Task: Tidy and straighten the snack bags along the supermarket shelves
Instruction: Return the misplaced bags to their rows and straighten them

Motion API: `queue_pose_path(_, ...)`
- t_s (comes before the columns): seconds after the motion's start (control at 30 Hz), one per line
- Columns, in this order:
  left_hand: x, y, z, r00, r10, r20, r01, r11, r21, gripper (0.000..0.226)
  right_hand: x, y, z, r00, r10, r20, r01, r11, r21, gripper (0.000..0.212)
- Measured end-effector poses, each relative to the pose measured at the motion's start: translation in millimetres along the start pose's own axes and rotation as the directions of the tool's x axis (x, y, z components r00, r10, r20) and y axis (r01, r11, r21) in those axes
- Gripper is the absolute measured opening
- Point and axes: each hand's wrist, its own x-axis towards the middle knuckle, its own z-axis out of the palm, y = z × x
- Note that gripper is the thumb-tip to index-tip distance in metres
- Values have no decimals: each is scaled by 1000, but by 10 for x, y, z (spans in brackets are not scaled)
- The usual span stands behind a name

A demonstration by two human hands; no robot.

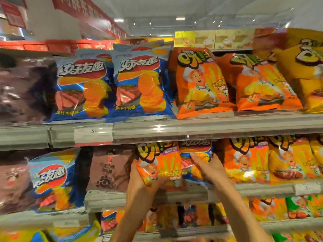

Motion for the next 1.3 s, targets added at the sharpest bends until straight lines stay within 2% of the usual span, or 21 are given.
queue_pose_path(0.07, 73, 13, -55, 999, -15, 48, 15, 1000, 4, 89, 31, -36, -6, 999, 35, 33, -37, 998, 56, 93)
queue_pose_path(0.17, 144, 37, -104, 997, -14, 77, 14, 1000, 5, 88, 37, -63, -7, 990, 23, 136, -40, 991, 129, 54)
queue_pose_path(0.23, 164, 62, -128, 996, -17, 93, 16, 1000, 12, 96, 46, -52, 19, 984, -4, 180, -29, 983, 181, 47)
queue_pose_path(0.3, 178, 74, -142, 995, -44, 94, 44, 999, 2, 102, 46, -52, 36, 987, -3, 163, -31, 977, 211, 44)
queue_pose_path(0.43, 192, 117, -185, 994, -55, 90, 57, 998, -11, 98, 46, -35, 35, 990, -55, 132, 26, 977, 212, 28)
queue_pose_path(0.53, 204, 186, -246, 996, -13, 91, 13, 1000, 1, 87, 38, -45, 14, 984, -93, 149, 61, 977, 206, 30)
queue_pose_path(0.7, 186, 311, -417, 987, 58, 149, -48, 997, -68, 54, 81, -59, -100, 964, -123, 234, 69, 972, 223, 37)
queue_pose_path(0.87, 160, 266, -666, 982, 11, 186, 5, 996, -89, 43, 89, -87, -227, 933, -118, 340, 42, 974, 224, 51)
queue_pose_path(0.97, 183, 187, -809, 983, -22, 182, 38, 996, -85, 54, -2, -103, -349, 894, -118, 433, 47, 984, 173, 62)
queue_pose_path(1.03, 207, 144, -851, 984, -49, 171, 65, 994, -90, 59, -69, -78, -422, 868, -131, 479, 71, 987, 141, 58)
queue_pose_path(1.17, 217, 134, -726, 985, -77, 157, 95, 989, -110, 49, -261, -15, -596, 859, -122, 497, 88, 992, 92, 29)
queue_pose_path(1.23, 209, 173, -562, 987, -88, 134, 104, 987, -119, 57, -317, 45, -702, 890, -120, 441, 93, 992, 82, 24)
queue_pose_path(1.3, 201, 230, -348, 988, -78, 133, 96, 986, -136, 55, -368, 113, -835, 923, -131, 362, 100, 990, 104, 20)
